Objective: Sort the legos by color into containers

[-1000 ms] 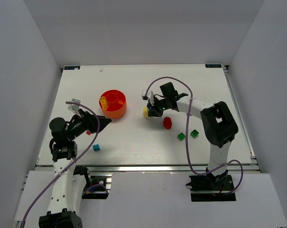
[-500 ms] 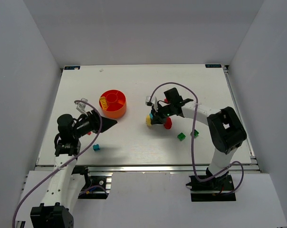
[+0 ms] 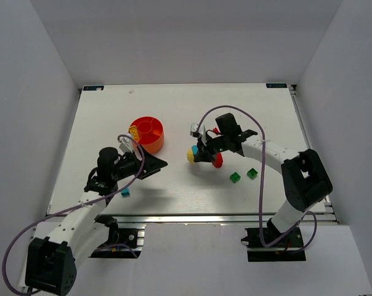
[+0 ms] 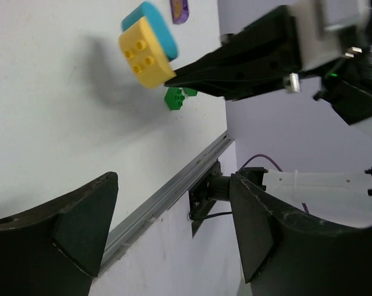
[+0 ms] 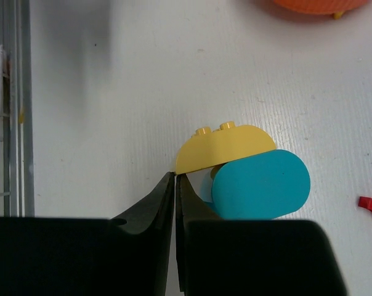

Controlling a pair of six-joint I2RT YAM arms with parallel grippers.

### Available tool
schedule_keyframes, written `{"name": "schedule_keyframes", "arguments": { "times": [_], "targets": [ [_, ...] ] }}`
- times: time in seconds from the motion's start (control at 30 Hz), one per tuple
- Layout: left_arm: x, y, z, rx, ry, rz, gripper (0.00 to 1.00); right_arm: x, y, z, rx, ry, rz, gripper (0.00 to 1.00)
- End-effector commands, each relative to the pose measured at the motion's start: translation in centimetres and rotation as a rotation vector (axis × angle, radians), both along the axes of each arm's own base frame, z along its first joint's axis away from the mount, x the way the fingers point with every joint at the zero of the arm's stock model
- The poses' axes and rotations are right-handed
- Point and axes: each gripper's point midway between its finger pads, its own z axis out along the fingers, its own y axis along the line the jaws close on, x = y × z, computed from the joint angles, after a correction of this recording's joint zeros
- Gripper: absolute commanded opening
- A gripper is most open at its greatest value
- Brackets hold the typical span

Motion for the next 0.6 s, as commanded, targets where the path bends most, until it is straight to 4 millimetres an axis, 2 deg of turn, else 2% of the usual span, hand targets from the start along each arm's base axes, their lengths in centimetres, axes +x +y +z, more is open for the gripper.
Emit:
{"name": "schedule_keyframes", "arguments": {
  "times": [0.0,0.17,0.23,0.37,0.57],
  "targets": [
    [1.4,-1.1,1.1,-0.027,0.007,0.035,0.83,-1.4,0.6,2.6,0.062,-0.017,0.035,0.08],
    [1.8,-3.9,-1.3,0.021,0.161,0.002,0.84,-2.6,1.0,4.0,0.086,-0.029,0.055,0.08],
    [1.9,-4.8,-0.9,-0.003,0.162,-0.002,0.85,-3.1,1.3,4.2,0.089,-0.029,0.063,0.08],
    [2.8,-5.5,-0.1,-0.023,0.153,0.036,0.86,-4.0,1.5,4.4,0.091,-0.036,0.075,0.08],
    [2.9,-6.8,-0.6,-0.052,0.192,0.04,0.86,-4.9,1.9,5.1,0.108,-0.05,0.089,0.08]
  ]
}}
